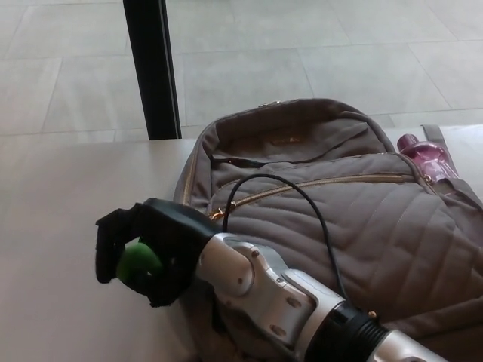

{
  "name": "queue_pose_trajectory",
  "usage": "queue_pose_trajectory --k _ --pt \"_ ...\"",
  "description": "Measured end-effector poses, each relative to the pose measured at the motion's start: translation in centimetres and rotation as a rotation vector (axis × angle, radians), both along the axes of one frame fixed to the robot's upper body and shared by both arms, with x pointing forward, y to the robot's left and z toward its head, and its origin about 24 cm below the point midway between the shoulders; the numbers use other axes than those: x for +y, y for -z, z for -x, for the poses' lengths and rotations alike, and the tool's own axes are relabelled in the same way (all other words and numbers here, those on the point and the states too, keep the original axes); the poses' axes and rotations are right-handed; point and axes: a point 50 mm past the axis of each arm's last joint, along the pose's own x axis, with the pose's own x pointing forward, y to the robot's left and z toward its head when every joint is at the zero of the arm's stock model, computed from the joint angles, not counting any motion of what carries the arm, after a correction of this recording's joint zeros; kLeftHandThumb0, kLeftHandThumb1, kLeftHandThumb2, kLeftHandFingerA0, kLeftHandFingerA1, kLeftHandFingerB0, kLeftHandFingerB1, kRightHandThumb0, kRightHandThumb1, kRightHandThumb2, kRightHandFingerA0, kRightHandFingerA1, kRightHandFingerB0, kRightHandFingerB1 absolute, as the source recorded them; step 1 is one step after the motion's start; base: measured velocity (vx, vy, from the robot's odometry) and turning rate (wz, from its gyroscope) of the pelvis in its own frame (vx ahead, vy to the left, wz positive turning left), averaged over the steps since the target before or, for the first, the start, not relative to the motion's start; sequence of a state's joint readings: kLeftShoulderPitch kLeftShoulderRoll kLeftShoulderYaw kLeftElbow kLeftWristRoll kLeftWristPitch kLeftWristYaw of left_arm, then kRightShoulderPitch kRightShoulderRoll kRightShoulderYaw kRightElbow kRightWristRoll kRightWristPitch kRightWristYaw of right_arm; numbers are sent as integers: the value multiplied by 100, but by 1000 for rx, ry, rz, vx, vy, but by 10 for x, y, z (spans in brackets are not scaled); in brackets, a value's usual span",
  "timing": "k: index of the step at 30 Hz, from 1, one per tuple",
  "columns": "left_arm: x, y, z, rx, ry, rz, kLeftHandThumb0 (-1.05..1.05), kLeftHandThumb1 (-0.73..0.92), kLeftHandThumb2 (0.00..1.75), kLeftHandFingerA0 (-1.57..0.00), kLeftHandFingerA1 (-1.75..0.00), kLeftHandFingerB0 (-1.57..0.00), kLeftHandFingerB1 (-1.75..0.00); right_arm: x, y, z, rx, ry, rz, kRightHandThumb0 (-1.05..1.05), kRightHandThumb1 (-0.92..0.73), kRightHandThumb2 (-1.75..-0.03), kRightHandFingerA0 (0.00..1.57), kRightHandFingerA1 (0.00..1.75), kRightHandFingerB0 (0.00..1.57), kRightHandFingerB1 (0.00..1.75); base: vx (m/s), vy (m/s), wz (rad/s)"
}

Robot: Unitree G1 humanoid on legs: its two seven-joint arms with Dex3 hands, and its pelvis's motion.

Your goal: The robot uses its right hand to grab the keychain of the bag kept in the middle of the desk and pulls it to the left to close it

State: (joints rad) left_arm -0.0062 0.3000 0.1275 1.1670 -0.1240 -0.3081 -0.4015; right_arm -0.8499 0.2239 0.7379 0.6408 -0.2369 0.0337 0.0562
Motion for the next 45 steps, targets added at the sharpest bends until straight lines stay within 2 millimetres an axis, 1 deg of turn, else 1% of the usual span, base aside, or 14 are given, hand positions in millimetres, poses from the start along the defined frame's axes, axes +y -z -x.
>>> queue_pose_trajectory --k 1,5,6,19,20,21,22,23,28,29,30,31,41,45 --pt "0 0 0 2 -1 0 -102 39 120 -89 -118 -83 -111 1 -5 1 -6 -13 -8 -95 -58 -96 0 12 0 10 0 0 0" --pt "1 0 2 6 -6 -1 -104 40 119 -85 -116 -82 -110 9 -34 4 -100 -58 28 -105 -60 -100 0 11 0 0 0 0 0" --pt "2 0 2 8 -7 -2 -103 40 118 -86 -116 -84 -109 9 -42 3 -131 -60 45 -100 -70 -64 0 0 0 0 0 0 0" --pt "7 1 12 45 9 -28 -105 54 105 -80 -118 -71 -110 -16 -109 -17 -423 33 244 -105 -74 -68 0 0 0 0 0 0 1" --pt "6 1 12 45 14 -30 -103 46 128 -82 -113 -76 -106 -19 -112 -18 -435 41 254 -105 -75 -68 0 0 0 0 0 0 0" --pt "6 1 12 47 18 -31 -103 46 128 -82 -113 -76 -106 -23 -116 -19 -446 52 264 -105 -75 -68 0 0 0 0 0 0 0" --pt "6 1 13 50 20 -32 -94 39 126 -120 -133 -86 -111 -27 -119 -21 -452 63 278 -105 -78 -68 0 0 0 0 0 0 0" --pt "6 1 14 51 21 -32 -105 47 127 -78 -111 -76 -105 -30 -120 -22 -451 69 283 -105 -79 -67 0 0 0 0 0 0 0" --pt "6 2 14 53 22 -33 -105 47 127 -79 -111 -75 -106 -51 -130 -32 -424 110 323 -105 -87 -71 0 0 0 0 0 0 0" --pt "6 2 15 54 21 -33 -104 44 126 -81 -113 -75 -106 -55 -132 -33 -421 116 331 -103 -70 -92 0 0 0 0 0 0 0" --pt "6 2 15 53 21 -32 -104 44 126 -81 -113 -75 -106 -62 -136 -36 -418 130 340 -103 -70 -92 0 0 0 0 0 0 0" --pt "6 2 14 52 22 -32 -105 53 101 -79 -118 -69 -109 -72 -140 -39 -416 150 343 -101 -83 -66 0 0 0 0 0 0 7" --pt "7 4 24 78 15 -33 -105 51 99 -80 -118 -67 -108 -183 -190 -56 -401 403 362 -105 -91 -68 0 0 0 0 0 0 0" --pt "12 4 32 92 1 -42 -105 51 99 -80 -118 -67 -108 -198 -200 -52 -385 408 364 -105 -91 -68 0 0 0 0 0 0 0"
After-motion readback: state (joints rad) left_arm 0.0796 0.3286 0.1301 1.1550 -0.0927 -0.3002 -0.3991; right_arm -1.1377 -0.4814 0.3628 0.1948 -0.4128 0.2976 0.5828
